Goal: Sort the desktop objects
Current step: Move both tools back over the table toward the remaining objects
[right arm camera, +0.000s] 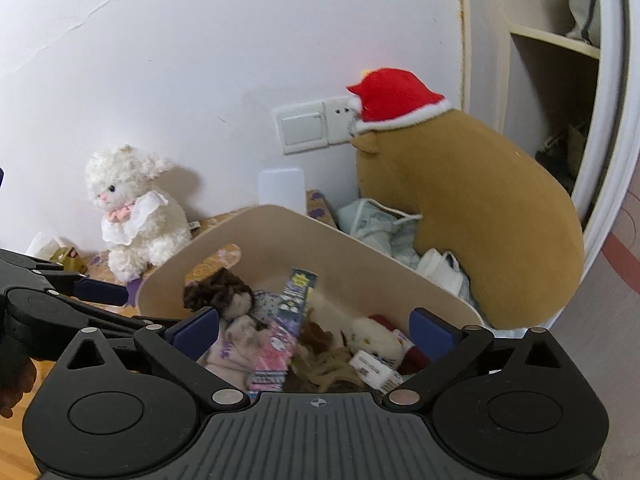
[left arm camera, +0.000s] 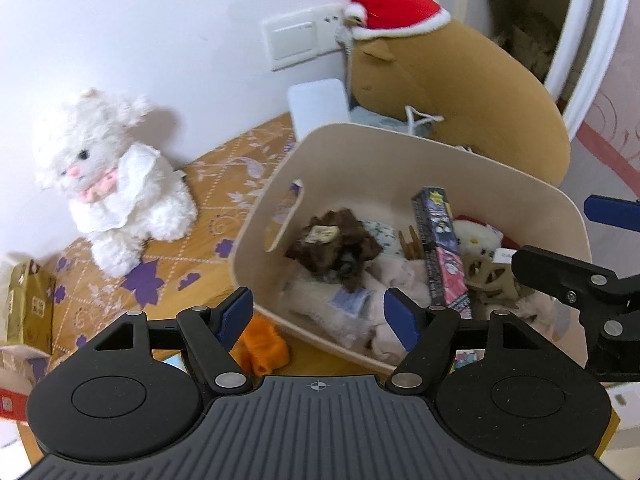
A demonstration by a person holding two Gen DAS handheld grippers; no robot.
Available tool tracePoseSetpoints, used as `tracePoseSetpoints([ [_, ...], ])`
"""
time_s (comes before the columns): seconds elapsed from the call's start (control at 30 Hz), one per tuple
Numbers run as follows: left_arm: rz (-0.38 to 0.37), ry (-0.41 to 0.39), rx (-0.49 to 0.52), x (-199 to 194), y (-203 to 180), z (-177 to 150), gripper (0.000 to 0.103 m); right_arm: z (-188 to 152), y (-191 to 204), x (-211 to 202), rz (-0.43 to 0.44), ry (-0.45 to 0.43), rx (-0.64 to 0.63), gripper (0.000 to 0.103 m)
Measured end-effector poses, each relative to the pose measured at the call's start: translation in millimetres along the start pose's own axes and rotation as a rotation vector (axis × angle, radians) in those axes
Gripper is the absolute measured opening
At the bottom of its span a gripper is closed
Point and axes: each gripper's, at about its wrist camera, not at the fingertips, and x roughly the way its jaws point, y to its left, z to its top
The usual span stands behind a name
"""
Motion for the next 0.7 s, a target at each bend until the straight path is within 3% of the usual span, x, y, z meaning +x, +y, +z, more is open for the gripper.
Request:
tracePoseSetpoints([
  [0.7,0.090,0.023,-0.171,-19,113,-43,0.075,13,106,16,0.084,-0.005,-0.154,0.103],
])
